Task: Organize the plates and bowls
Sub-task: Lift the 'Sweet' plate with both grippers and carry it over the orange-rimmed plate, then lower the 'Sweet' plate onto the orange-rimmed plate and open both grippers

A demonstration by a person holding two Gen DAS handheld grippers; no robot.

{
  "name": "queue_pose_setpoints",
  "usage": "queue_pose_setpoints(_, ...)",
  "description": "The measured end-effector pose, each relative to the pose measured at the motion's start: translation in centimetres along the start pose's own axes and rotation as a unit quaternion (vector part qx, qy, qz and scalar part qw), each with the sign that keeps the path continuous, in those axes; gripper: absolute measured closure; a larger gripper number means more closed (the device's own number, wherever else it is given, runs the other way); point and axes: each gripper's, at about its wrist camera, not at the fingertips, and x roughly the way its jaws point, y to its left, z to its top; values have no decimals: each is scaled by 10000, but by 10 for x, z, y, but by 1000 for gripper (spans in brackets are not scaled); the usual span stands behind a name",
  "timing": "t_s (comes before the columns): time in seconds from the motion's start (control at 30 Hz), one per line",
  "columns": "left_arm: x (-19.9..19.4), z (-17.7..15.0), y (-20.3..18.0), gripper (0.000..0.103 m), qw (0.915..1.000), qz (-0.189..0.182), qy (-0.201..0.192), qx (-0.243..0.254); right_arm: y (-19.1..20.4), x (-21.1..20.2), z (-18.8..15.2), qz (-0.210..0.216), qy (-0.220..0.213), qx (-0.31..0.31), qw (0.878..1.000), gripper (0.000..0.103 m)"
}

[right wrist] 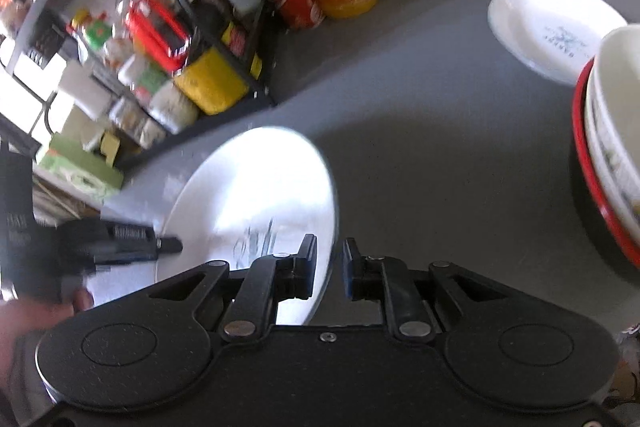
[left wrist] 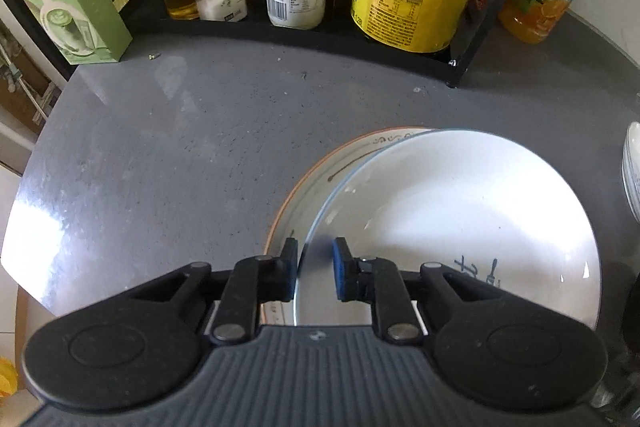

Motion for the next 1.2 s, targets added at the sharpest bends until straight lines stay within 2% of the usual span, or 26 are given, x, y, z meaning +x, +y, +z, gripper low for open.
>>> queue_pose_setpoints(0.23, 1, 5, 5, 88, 9999, -77, 95, 76, 7, 12, 5, -146, 92, -39, 9998, 92)
queue_pose_setpoints(0.33, 2, 5, 6, 88, 9998, -116, 134, 74, 9, 18, 3, -248, 172, -49, 9995, 97)
queue_pose_setpoints(0.63, 0, 7, 7, 89, 9993, -142, 237, 238, 14, 25, 2, -416, 95, -81, 9991, 97)
queue_pose_setpoints(0.87, -1, 11, 15, 88, 9985, -279, 465, 55, 15, 27, 3, -442, 89, -120, 9989, 97)
queue_pose_setpoints(1.2, -7, 10, 28, 86, 9985, -240, 494, -39, 17, 36, -1, -429, 246, -161, 9986, 96)
